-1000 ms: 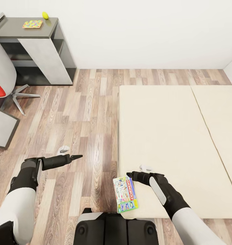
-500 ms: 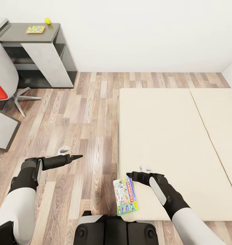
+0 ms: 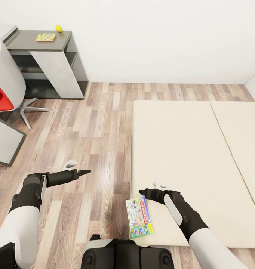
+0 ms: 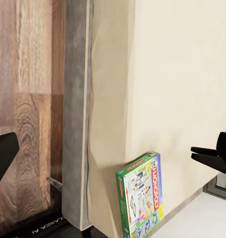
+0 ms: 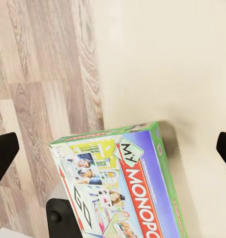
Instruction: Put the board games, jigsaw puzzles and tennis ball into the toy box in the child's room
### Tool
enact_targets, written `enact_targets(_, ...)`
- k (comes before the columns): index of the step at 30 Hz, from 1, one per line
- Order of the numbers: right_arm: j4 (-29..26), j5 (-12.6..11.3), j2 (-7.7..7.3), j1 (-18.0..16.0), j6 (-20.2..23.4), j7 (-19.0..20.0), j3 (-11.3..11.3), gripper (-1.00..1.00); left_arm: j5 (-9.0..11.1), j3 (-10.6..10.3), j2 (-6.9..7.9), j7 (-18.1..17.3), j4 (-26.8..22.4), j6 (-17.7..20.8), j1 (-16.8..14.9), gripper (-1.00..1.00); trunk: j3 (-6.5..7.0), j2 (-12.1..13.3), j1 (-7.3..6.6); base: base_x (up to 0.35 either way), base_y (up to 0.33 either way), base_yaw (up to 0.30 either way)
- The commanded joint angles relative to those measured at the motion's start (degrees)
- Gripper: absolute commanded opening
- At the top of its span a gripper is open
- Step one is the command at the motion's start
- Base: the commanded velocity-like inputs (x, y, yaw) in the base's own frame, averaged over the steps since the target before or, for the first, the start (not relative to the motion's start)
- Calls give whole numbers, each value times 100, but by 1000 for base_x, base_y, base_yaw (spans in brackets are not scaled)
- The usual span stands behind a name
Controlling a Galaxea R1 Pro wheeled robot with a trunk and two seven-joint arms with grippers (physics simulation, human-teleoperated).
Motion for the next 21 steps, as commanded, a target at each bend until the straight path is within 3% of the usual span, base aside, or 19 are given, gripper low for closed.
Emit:
enact_targets(1, -4, 9, 0, -2, 25, 13, -2, 100, -58, 23, -4, -58, -5, 44, -8, 100, 2, -9, 4, 0, 0, 72)
enact_targets(21, 26, 16, 5, -2, 25, 13, 0, 100, -58, 15, -11, -57, -5, 44, -6, 100, 184, -9, 4, 0, 0, 73)
